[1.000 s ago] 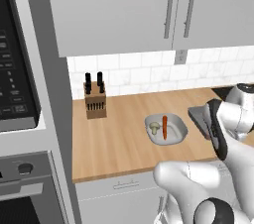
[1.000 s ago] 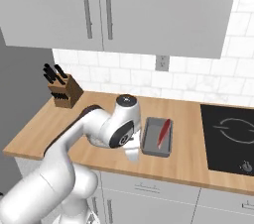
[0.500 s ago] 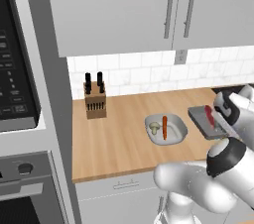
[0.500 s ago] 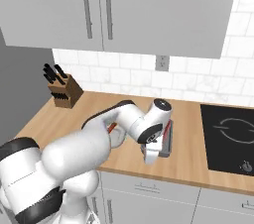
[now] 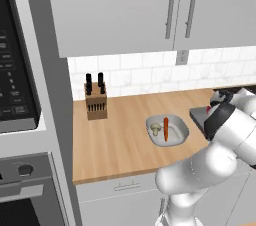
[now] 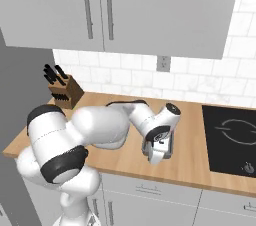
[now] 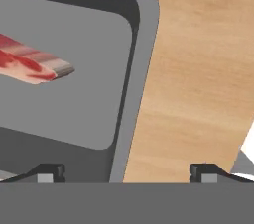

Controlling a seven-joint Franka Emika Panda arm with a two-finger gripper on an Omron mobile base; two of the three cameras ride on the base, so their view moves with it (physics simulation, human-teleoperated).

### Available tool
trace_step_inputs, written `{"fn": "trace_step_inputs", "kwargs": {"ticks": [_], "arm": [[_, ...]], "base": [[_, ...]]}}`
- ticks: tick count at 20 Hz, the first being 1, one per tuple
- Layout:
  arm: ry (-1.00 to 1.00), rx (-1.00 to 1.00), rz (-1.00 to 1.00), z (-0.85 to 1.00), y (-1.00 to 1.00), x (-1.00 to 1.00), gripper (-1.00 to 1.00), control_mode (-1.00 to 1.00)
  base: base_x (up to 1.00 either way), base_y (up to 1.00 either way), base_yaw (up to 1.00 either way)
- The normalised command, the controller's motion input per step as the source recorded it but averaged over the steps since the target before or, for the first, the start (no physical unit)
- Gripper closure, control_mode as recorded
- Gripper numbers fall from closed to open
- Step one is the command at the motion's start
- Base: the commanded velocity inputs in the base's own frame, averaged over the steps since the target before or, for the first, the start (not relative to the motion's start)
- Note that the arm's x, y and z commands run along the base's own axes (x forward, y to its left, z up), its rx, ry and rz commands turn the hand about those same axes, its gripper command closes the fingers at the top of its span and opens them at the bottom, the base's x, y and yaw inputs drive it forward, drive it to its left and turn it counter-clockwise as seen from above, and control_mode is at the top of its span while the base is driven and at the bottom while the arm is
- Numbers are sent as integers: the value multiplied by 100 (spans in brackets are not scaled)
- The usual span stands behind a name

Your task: Take the meat container that has the steak and place it on the second highest rack of the freezer. Then take the vegetable container that has the carrot and mushroom and place it on the highest rack of the freezer.

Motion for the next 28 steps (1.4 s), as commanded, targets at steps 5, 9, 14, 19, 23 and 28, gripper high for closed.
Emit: {"fn": "trace_step_inputs", "kwargs": {"ticks": [5, 9, 14, 19, 23, 28], "arm": [[0, 0, -2, -33, 0, 21, -100, -100], [0, 0, -2, -37, 0, 29, -100, -100], [0, 0, -2, -20, 0, 3, -100, -100], [0, 0, -2, -21, 1, 0, -100, -100], [0, 0, -3, -26, 20, 6, 100, -100], [0, 0, -4, -30, 12, 0, 100, -100]], "base": [[0, 0, 0], [0, 0, 0], [0, 0, 0], [0, 0, 0], [0, 0, 0], [0, 0, 0]]}}
